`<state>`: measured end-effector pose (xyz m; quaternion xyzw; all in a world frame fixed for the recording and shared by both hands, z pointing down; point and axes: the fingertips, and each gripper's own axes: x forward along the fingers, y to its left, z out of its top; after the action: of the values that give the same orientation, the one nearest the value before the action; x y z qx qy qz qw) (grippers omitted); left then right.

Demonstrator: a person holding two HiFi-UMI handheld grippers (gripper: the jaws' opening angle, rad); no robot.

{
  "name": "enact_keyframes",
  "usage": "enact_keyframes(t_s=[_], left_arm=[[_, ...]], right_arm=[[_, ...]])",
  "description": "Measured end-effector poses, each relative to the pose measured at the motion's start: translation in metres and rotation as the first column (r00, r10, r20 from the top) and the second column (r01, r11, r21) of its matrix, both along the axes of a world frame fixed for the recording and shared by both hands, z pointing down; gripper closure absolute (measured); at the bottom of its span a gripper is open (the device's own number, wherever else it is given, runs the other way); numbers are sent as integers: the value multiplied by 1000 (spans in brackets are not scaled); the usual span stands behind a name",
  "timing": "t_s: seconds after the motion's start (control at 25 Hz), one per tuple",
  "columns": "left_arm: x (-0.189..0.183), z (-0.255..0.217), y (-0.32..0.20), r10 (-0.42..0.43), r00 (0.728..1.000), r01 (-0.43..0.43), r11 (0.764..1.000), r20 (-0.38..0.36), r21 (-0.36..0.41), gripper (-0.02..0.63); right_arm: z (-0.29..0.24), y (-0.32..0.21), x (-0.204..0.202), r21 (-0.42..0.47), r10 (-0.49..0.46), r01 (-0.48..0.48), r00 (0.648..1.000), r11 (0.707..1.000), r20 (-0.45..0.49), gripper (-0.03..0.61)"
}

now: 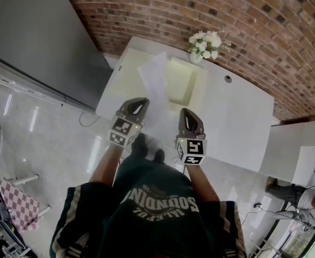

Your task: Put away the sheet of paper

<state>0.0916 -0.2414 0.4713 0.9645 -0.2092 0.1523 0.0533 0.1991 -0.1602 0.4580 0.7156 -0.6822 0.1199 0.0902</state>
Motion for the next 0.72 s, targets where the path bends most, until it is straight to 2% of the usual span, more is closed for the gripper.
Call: enact_keyframes(t_s=[0.44, 0.72], left_arm=[[15, 5, -51, 102, 995, -102, 995, 16, 0, 601], [30, 17, -82, 186, 983, -185, 983, 11, -10, 601]], right_arm=[[12, -30, 3, -51, 68, -68, 998, 996, -1, 578], [28, -47, 2, -109, 120, -120, 993, 987, -6, 578]])
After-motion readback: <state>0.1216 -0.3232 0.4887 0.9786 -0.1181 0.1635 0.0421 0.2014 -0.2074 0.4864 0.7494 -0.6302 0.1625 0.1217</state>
